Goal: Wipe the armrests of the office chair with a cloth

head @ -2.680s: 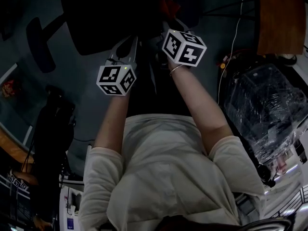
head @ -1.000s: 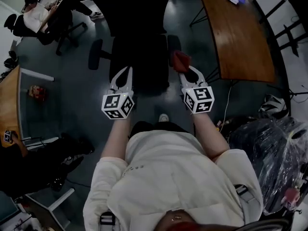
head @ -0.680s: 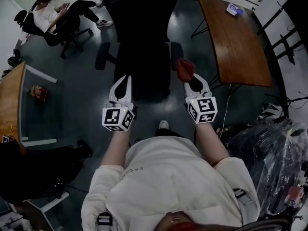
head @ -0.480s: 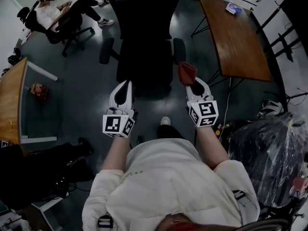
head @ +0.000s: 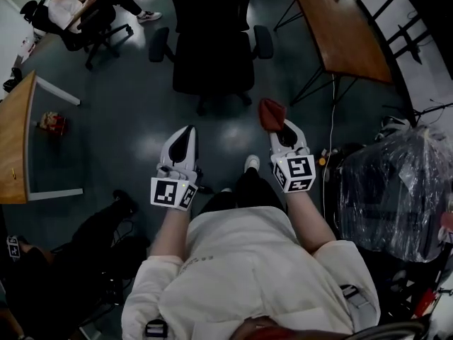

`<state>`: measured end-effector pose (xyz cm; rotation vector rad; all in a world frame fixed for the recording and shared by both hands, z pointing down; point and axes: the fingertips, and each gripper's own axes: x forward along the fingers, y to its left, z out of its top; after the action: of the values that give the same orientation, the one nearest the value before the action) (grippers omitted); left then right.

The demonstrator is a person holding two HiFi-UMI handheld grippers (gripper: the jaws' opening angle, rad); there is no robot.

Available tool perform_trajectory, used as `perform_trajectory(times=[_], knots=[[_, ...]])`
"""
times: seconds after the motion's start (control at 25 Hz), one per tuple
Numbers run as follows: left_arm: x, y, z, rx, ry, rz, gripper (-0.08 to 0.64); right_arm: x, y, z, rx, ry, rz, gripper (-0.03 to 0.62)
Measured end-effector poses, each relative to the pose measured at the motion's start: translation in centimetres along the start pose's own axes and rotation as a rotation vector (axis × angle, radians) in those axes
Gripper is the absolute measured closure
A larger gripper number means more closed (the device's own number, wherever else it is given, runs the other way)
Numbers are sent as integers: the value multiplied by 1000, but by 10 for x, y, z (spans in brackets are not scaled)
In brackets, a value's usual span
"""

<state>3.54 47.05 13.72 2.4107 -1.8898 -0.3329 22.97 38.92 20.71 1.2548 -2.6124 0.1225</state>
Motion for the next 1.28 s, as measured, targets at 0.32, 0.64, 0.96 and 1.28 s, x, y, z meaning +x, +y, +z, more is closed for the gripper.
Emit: perform_trajectory(times=[0.32, 0.64, 0.96, 1.28], knots=[[-46, -26, 8, -15, -7, -6, 543, -50, 30, -7, 5, 2, -14, 547], [-91, -75, 19, 20, -20, -11, 543, -106, 56, -7, -3, -27, 48, 548], [-139, -112, 13, 24, 9, 58, 543, -164, 60, -21, 18, 0, 33, 548], [-160, -126, -8, -6, 60, 45, 543, -190, 65, -29, 34, -12, 37, 548]])
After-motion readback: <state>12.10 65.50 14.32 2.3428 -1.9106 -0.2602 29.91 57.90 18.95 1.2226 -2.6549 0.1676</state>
